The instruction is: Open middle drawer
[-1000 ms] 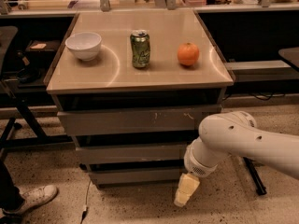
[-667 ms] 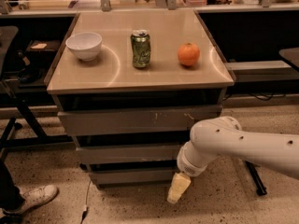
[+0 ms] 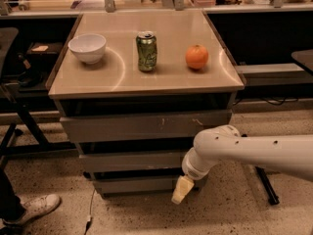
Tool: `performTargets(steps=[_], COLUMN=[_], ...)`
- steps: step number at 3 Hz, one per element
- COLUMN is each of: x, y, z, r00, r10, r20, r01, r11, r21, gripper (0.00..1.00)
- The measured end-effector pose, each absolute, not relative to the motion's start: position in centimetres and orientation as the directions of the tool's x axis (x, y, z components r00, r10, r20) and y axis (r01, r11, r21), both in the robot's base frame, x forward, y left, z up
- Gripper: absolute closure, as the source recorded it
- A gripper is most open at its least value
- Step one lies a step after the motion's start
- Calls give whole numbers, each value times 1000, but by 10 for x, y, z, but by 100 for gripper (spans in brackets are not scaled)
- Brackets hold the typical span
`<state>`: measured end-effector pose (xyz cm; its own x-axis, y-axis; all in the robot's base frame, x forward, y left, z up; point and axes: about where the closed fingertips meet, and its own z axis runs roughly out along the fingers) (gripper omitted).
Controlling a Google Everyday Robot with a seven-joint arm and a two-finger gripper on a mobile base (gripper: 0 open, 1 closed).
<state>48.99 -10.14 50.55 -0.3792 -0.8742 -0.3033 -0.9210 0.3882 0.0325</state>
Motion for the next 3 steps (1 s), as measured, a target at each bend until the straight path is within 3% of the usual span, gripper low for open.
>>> performTargets(steps=[3], x=[553], y=[-113], z=[464], r00=[-422], r10=[-849], r20=[-318], r01=[-891], r11=[453], r21=[-26], gripper=[0])
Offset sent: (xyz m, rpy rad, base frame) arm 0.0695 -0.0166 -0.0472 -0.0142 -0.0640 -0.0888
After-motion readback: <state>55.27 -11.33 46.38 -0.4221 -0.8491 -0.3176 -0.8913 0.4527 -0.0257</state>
